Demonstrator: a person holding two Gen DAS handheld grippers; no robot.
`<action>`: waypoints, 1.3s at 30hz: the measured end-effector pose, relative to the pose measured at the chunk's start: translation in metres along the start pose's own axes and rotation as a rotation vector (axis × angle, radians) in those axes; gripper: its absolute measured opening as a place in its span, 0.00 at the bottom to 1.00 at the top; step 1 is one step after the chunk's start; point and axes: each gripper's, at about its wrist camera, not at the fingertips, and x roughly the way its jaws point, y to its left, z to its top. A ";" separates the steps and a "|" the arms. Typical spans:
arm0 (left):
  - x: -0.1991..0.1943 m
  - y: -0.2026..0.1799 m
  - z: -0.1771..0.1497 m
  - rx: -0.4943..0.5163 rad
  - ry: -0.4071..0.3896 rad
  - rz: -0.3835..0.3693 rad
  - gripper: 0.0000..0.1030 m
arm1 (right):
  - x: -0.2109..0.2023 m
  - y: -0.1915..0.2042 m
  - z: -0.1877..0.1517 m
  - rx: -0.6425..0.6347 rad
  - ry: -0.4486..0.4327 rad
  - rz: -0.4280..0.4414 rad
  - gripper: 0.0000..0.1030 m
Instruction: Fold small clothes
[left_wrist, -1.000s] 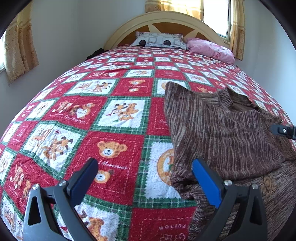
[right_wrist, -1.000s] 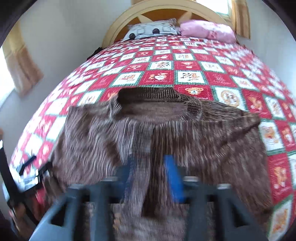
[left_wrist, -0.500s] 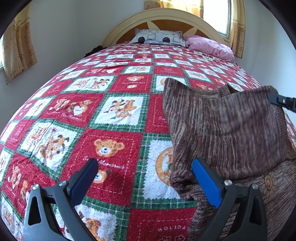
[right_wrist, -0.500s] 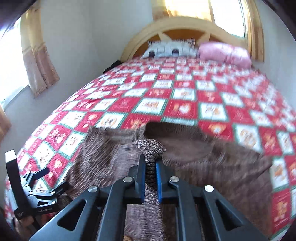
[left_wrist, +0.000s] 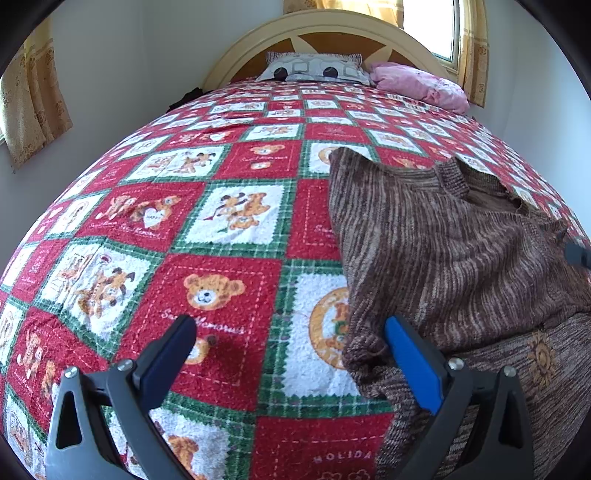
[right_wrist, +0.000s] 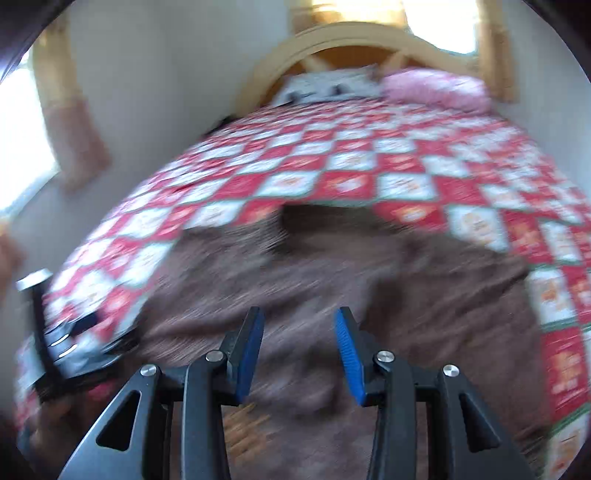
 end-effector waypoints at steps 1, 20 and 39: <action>0.001 0.000 0.000 0.001 0.000 0.001 1.00 | 0.005 0.005 -0.006 -0.023 0.042 0.000 0.40; -0.001 -0.002 -0.001 0.011 -0.011 0.040 1.00 | 0.031 0.011 -0.039 -0.097 0.175 -0.112 0.31; -0.062 -0.029 -0.031 0.085 -0.032 -0.029 1.00 | -0.061 -0.004 -0.105 -0.090 0.123 -0.170 0.37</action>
